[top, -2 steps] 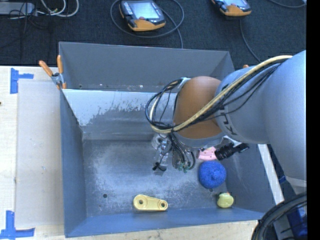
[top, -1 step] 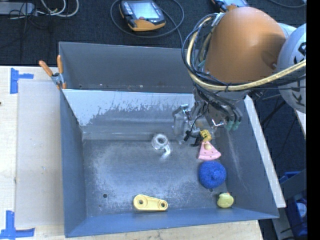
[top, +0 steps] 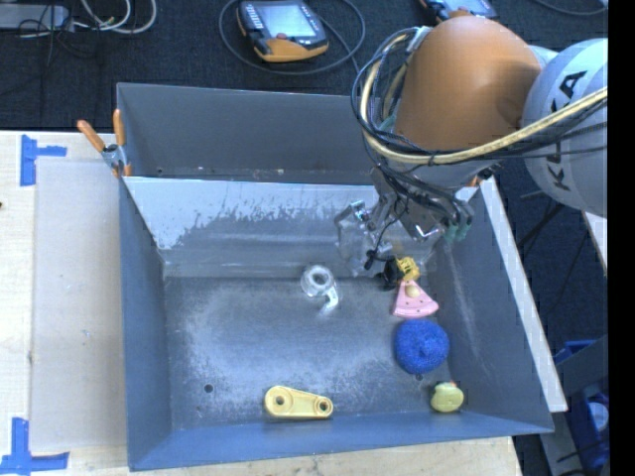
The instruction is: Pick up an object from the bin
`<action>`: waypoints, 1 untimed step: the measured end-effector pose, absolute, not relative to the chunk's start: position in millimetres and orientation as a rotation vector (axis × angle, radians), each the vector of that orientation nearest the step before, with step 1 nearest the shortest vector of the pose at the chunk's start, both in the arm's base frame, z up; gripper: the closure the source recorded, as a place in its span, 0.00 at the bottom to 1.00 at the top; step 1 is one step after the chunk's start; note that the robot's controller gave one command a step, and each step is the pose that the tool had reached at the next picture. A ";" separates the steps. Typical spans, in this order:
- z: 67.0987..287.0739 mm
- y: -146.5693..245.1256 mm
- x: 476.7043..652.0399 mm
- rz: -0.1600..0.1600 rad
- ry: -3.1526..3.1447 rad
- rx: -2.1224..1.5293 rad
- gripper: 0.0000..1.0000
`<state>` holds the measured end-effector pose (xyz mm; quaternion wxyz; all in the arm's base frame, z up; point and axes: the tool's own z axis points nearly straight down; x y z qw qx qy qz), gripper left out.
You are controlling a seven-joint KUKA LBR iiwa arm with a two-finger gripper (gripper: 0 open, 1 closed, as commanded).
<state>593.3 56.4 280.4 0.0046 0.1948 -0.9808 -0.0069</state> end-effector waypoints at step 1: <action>231.8 -25.3 574.0 -0.023 -2.939 1.080 1.00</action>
Offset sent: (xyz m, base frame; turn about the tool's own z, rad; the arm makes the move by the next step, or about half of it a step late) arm -0.0190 -0.0798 -0.0471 -0.3173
